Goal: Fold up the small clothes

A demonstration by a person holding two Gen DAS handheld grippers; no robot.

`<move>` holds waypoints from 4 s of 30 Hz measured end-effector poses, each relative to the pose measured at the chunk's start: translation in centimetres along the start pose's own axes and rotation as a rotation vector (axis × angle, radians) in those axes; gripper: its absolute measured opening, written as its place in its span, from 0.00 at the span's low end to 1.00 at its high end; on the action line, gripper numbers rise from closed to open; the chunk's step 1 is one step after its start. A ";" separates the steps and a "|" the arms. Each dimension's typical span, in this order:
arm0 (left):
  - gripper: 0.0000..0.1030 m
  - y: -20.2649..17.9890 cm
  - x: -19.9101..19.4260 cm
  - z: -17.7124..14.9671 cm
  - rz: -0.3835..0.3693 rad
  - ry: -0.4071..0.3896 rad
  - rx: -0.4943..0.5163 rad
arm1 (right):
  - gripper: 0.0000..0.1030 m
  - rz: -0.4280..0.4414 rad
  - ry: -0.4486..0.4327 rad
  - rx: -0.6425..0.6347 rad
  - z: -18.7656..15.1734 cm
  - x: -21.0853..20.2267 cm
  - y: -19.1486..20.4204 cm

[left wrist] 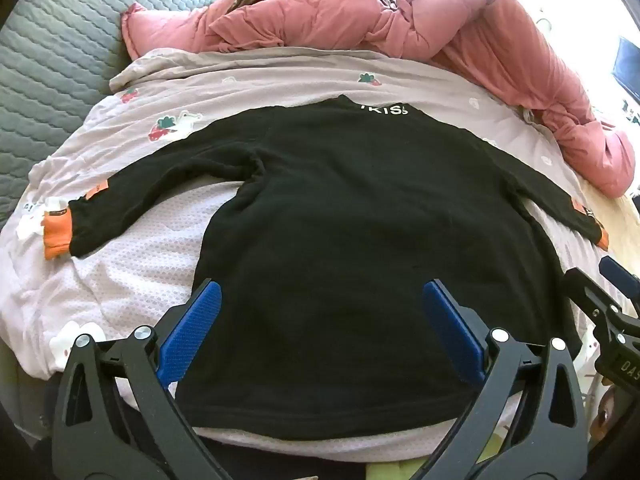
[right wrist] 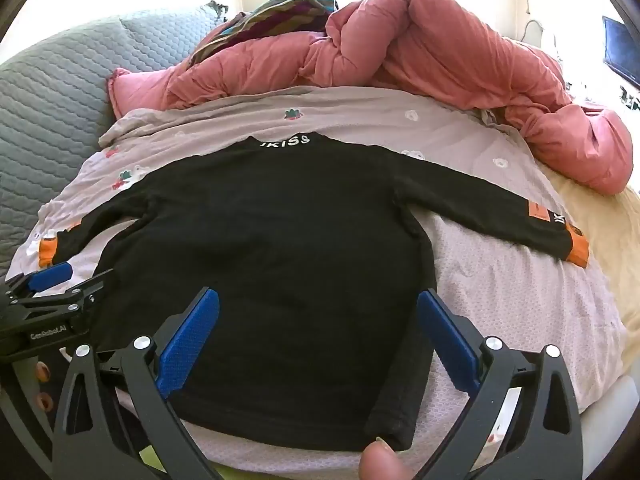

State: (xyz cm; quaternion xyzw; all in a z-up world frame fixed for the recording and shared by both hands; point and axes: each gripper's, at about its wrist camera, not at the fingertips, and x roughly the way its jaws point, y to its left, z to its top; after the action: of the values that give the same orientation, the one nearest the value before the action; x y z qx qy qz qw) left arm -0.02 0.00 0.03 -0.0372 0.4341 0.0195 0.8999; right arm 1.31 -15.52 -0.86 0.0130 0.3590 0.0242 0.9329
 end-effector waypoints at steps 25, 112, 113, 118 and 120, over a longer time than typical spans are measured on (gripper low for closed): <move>0.92 0.0 -0.5 0.3 -0.005 -0.015 -0.008 | 0.96 -0.006 -0.004 -0.001 0.0 -0.7 -0.2; 0.92 -7.2 9.8 6.6 -0.050 0.131 0.055 | 0.96 -0.177 0.208 0.165 -6.0 4.4 -15.3; 0.92 -7.3 9.9 6.9 -0.049 0.129 0.053 | 0.96 -0.177 0.203 0.172 -5.8 4.3 -15.5; 0.92 -7.8 10.7 9.1 -0.065 0.118 0.044 | 0.96 -0.224 0.162 0.206 -4.2 4.2 -17.5; 0.92 -8.0 11.1 9.8 -0.066 0.115 0.041 | 0.96 -0.242 0.148 0.225 -3.5 4.3 -18.6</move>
State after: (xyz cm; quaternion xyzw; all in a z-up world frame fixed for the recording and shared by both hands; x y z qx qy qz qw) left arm 15.05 -7.08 -2.19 -0.0341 0.4840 -0.0214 0.8741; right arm 2.85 -33.86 -7.09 0.0724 0.4261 -0.1275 0.8927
